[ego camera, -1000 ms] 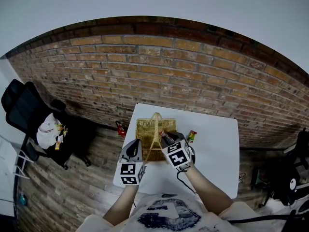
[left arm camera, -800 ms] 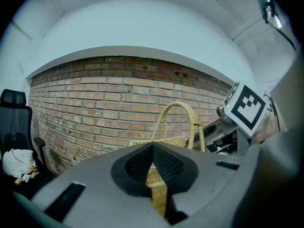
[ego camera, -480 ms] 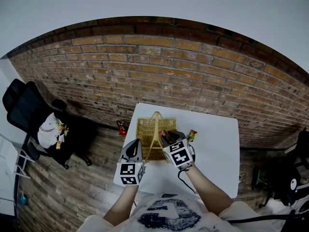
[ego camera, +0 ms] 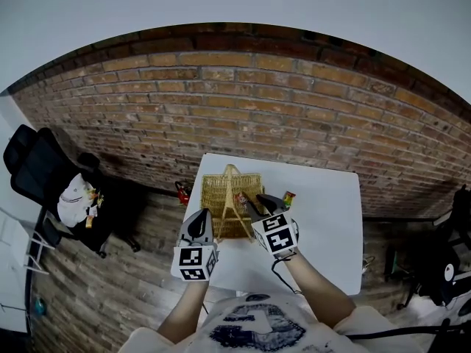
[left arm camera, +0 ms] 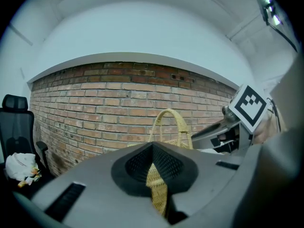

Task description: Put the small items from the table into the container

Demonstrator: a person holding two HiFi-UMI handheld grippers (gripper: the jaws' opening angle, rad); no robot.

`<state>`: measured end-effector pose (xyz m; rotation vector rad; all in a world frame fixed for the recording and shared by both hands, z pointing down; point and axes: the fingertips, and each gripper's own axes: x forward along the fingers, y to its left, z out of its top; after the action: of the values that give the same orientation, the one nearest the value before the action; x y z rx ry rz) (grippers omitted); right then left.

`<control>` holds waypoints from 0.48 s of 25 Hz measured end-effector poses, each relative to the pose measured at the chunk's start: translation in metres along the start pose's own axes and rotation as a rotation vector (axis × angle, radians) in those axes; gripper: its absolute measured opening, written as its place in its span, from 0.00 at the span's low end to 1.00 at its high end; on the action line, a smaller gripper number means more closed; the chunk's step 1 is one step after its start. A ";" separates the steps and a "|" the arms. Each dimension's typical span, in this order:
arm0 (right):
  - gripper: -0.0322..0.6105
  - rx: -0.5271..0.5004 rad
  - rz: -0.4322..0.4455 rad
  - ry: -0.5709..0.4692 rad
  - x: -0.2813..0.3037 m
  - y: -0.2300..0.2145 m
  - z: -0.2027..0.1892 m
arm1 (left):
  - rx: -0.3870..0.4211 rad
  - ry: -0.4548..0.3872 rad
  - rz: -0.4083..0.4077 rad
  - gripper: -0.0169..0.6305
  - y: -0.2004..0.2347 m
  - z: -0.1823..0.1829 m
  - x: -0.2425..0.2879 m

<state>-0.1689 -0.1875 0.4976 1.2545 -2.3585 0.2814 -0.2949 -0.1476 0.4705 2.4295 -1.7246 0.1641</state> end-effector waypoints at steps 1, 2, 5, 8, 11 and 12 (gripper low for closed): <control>0.24 0.006 -0.005 -0.007 -0.005 -0.003 0.001 | 0.004 -0.006 -0.002 0.10 -0.003 0.003 -0.001; 0.24 0.011 -0.010 -0.013 -0.011 -0.006 0.001 | 0.007 -0.011 -0.005 0.10 -0.007 0.006 -0.002; 0.24 0.031 -0.019 -0.031 -0.030 -0.016 0.000 | 0.006 -0.021 -0.016 0.10 -0.020 0.012 -0.006; 0.24 0.059 -0.033 -0.061 -0.055 -0.031 -0.004 | 0.009 -0.023 -0.042 0.10 -0.042 0.016 -0.007; 0.24 0.085 -0.062 -0.094 -0.083 -0.049 -0.011 | 0.025 -0.022 -0.073 0.10 -0.068 0.021 -0.010; 0.24 0.095 -0.073 -0.101 -0.094 -0.055 -0.015 | 0.031 -0.021 -0.084 0.10 -0.078 0.023 -0.012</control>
<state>-0.0736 -0.1447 0.4639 1.4271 -2.4020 0.3163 -0.2252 -0.1159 0.4411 2.5295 -1.6371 0.1564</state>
